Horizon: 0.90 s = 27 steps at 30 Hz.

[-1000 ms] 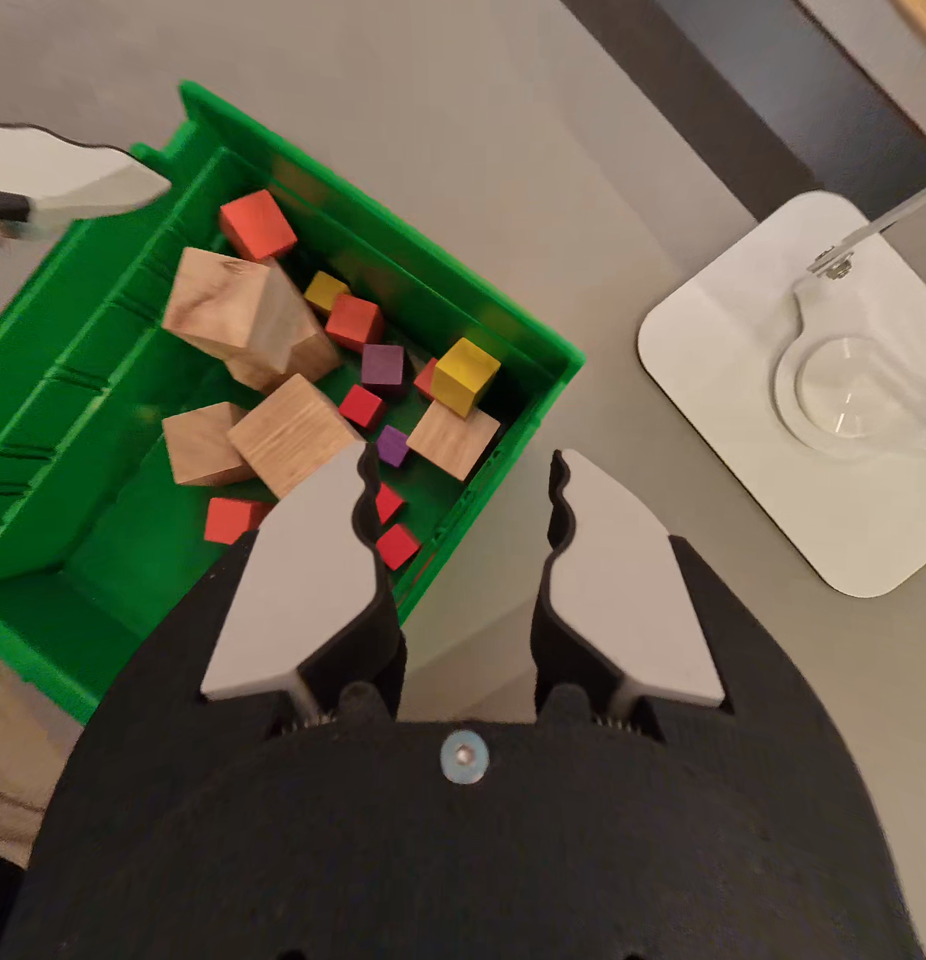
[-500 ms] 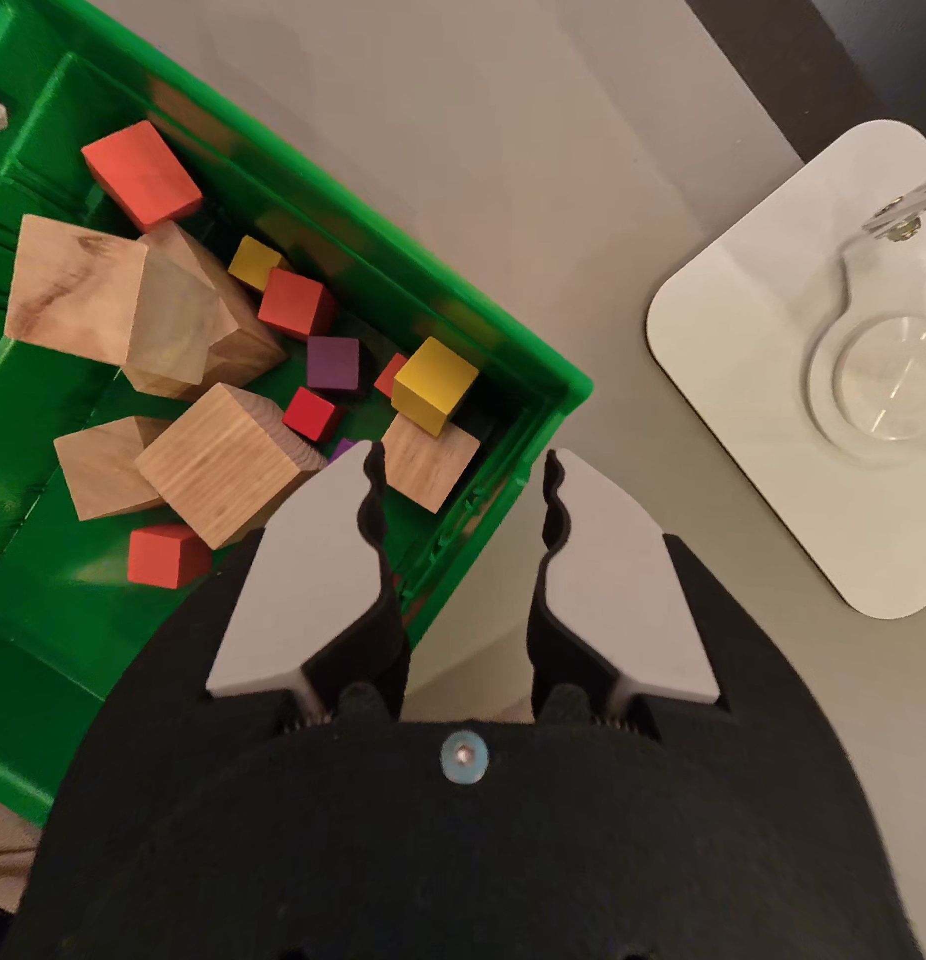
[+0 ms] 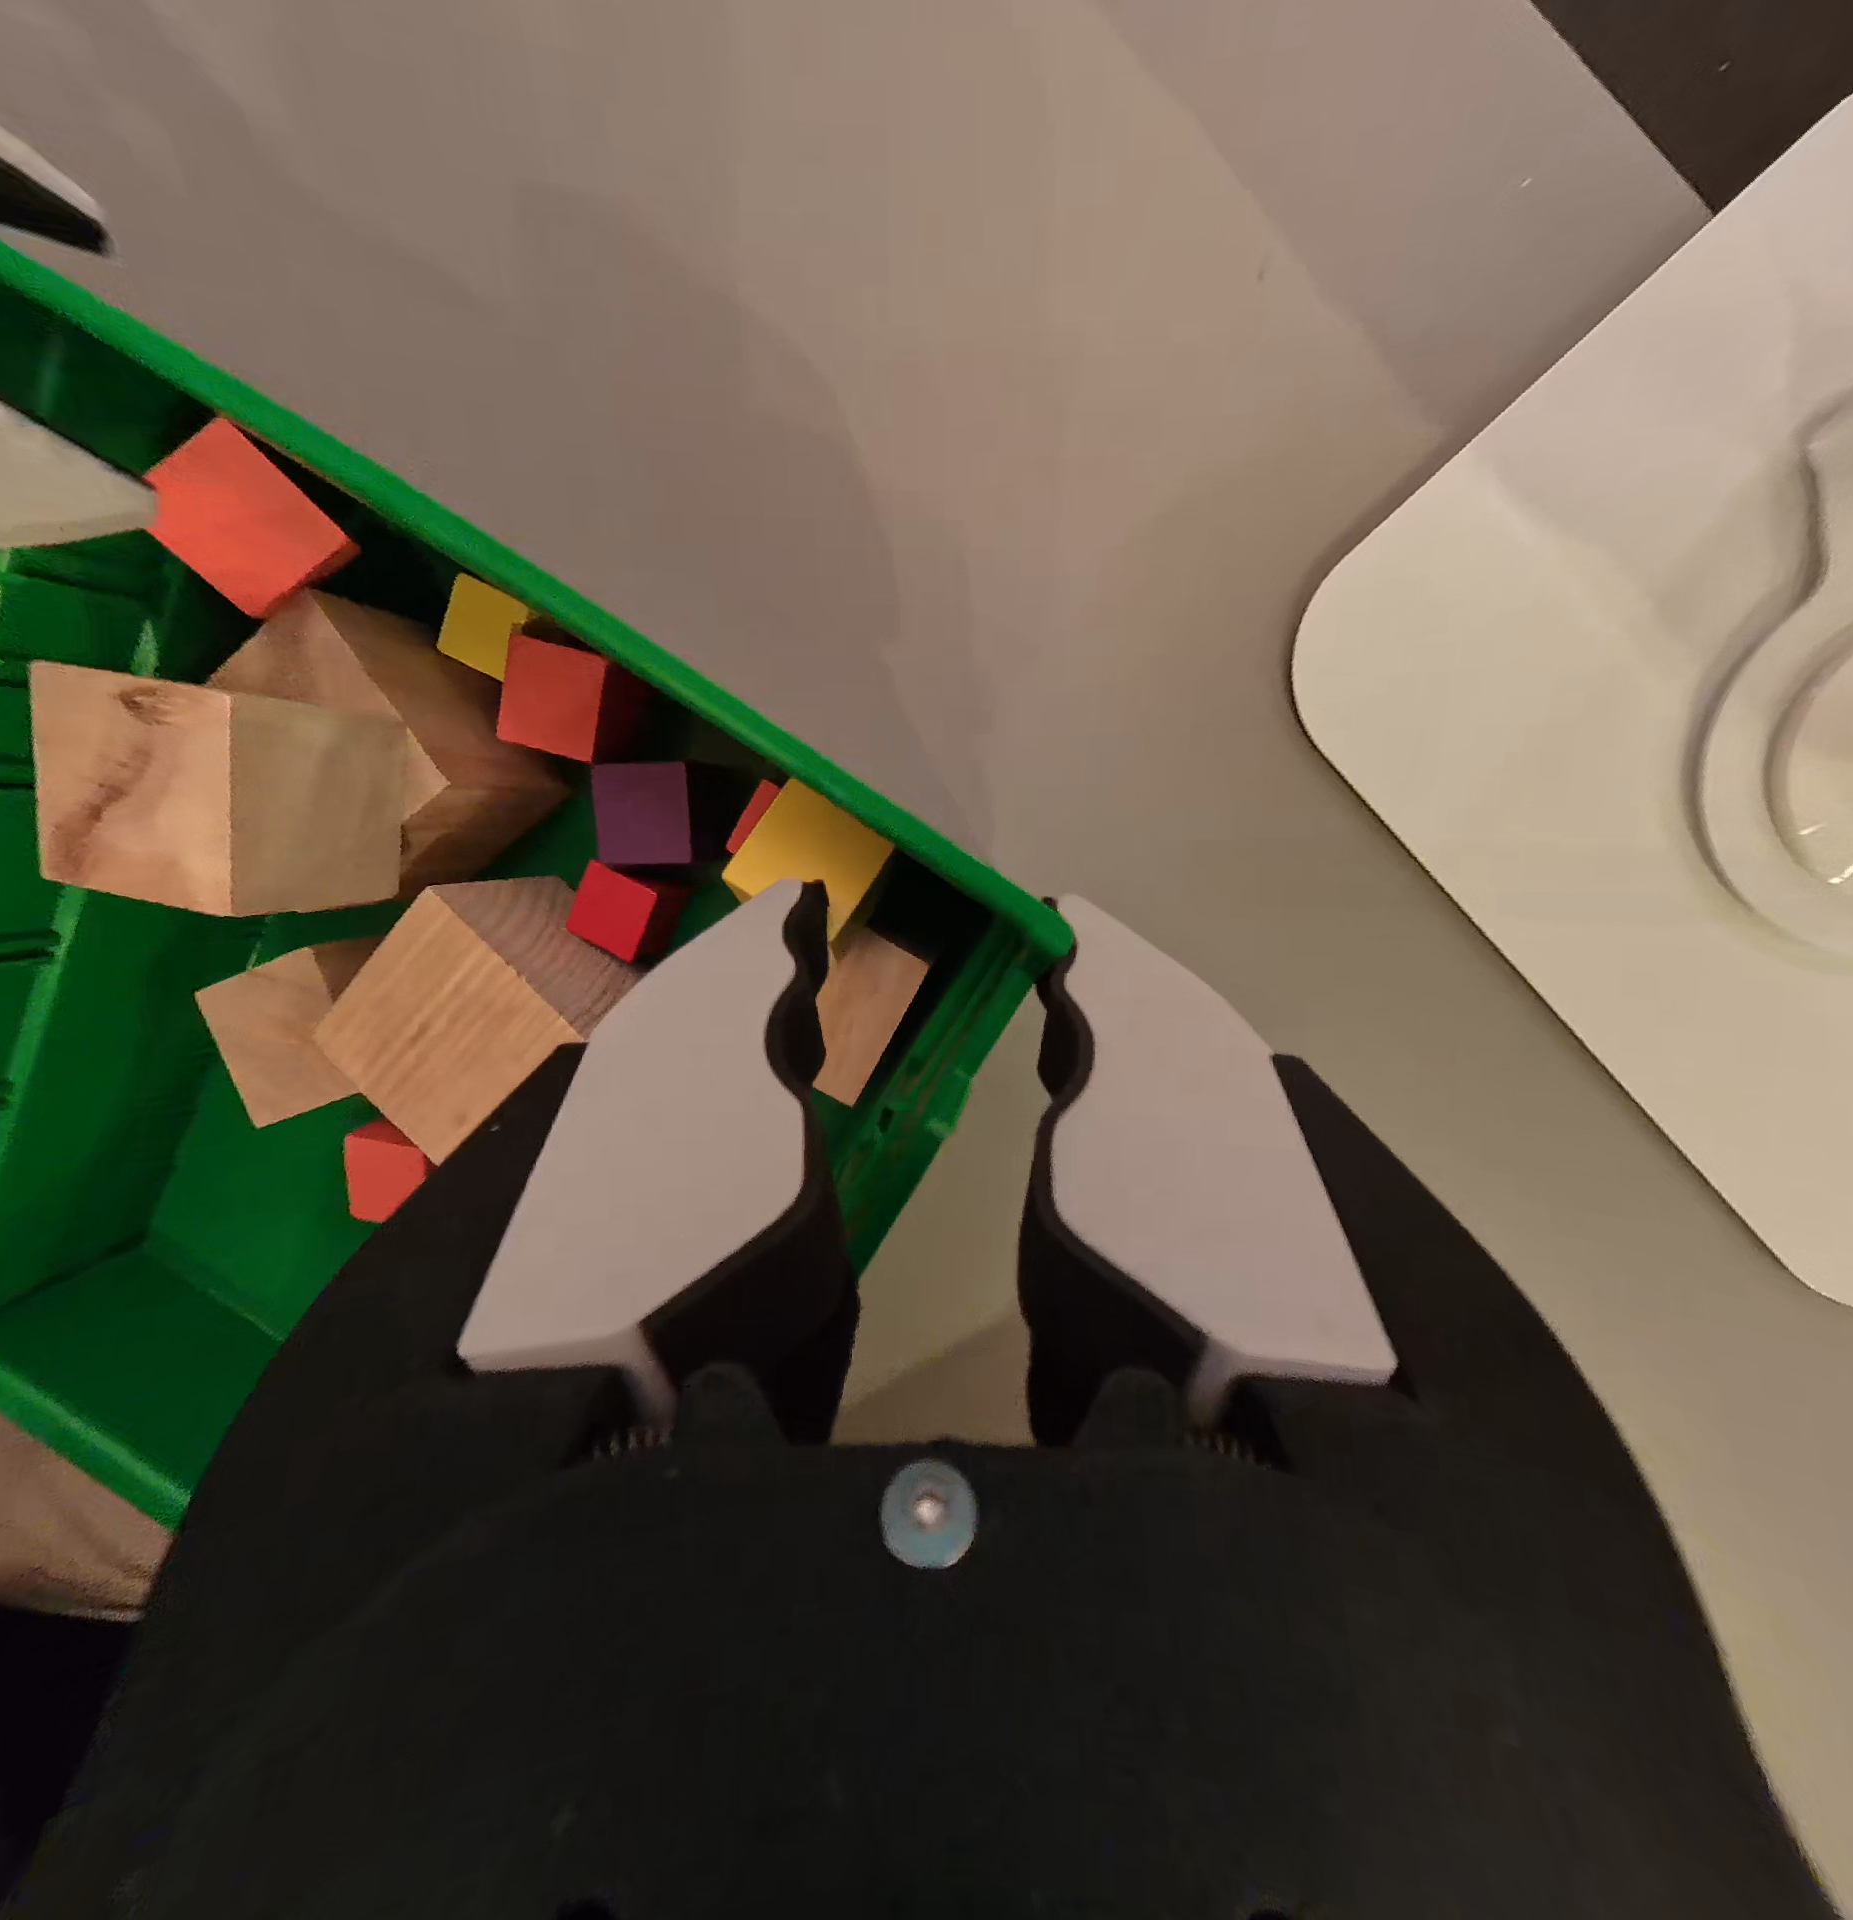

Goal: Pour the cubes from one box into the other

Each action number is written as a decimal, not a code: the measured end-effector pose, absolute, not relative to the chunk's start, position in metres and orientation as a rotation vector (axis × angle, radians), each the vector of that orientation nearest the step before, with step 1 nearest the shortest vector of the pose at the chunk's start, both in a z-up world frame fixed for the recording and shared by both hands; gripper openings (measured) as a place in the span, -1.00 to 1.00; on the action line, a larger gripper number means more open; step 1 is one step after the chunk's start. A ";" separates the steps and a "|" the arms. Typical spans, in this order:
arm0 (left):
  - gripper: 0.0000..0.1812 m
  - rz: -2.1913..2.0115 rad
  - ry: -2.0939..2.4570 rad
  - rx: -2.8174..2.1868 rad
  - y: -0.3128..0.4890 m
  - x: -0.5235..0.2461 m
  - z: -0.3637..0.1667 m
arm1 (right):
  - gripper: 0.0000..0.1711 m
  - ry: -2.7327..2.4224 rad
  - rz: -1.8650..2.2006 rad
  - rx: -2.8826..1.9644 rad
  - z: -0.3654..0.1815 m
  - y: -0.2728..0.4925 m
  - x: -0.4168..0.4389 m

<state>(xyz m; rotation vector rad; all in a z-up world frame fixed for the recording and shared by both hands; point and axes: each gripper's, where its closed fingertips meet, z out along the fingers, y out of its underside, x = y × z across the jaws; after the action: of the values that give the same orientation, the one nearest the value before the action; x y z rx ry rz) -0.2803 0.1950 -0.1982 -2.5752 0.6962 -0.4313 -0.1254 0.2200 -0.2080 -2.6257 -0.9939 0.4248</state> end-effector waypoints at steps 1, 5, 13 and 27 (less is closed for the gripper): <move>-0.56 -0.425 0.691 -2.586 0.198 -0.279 -0.201 | -0.63 -0.991 0.443 -2.630 -0.208 0.221 -0.126; -0.63 -0.375 0.713 -2.629 0.205 -0.276 -0.210 | -0.75 -1.015 0.448 -2.664 -0.208 0.224 -0.123; -0.72 -0.511 0.760 -2.649 0.203 -0.268 -0.220 | -0.87 -1.158 0.435 -2.698 -0.212 0.229 -0.121; -0.75 -0.534 0.924 -2.665 0.210 -0.263 -0.220 | -0.91 -1.361 0.387 -2.636 -0.220 0.233 -0.117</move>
<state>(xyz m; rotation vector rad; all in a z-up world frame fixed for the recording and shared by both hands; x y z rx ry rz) -0.2631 0.2098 -0.2201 -2.6654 0.9239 -0.5335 -0.1171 0.2332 -0.2200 -2.6356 -1.3611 0.3871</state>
